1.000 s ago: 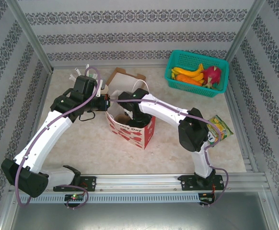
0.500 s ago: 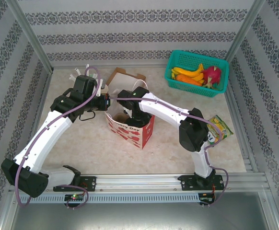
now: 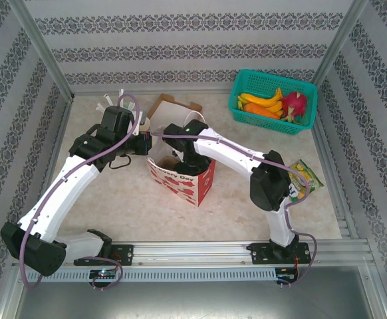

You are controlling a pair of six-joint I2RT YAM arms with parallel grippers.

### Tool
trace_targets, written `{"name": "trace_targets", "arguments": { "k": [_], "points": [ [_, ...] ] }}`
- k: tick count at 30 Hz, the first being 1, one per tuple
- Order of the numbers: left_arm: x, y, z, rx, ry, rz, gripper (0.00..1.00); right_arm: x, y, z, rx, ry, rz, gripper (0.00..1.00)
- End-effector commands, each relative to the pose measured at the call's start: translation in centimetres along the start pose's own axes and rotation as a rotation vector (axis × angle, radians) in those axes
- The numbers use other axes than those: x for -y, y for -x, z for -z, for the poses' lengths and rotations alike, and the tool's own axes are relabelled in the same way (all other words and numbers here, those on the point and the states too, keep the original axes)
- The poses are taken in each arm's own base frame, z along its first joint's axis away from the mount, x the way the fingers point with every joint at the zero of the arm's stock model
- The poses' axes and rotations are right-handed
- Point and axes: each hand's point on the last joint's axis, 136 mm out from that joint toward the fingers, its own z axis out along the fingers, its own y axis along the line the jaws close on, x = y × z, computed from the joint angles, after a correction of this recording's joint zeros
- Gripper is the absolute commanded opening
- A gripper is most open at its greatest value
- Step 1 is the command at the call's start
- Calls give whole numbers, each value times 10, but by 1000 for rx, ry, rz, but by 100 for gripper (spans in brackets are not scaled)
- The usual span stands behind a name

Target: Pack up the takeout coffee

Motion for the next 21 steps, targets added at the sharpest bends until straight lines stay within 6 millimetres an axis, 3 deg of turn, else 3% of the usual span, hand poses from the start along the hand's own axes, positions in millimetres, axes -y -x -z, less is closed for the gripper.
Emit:
{"name": "trace_targets", "arguments": {
  "k": [1,7,12,21],
  "points": [
    [0,1,2,17,8,-29,0,-13,6,27,81,108,-4,88],
    [1,3,4,25,1,-24,0,-9,1,38,88,92,12,98],
    [1,2,2,20,2,-25,0,-4,0,49,125,73,4,98],
    [6,4,1,16,-20,-16,0,-13,13,87,291,84,77,98]
  ]
}}
